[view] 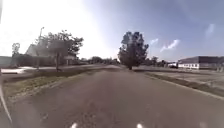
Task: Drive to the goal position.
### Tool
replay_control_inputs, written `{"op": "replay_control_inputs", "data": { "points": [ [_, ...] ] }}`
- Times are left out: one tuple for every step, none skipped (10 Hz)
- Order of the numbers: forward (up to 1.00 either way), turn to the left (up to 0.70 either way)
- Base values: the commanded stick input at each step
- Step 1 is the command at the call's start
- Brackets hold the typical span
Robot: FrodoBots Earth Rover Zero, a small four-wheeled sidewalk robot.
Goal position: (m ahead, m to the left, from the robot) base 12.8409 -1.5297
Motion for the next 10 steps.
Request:
{"op": "replay_control_inputs", "data": {
  "points": [
    [0.70, 0.00],
    [0.70, 0.00],
    [0.70, 0.00],
    [0.70, 0.00],
    [0.70, 0.00],
    [0.70, 0.00],
    [0.70, 0.00],
    [0.70, 0.00],
    [0.70, 0.00],
    [0.70, 0.00]
  ]
}}
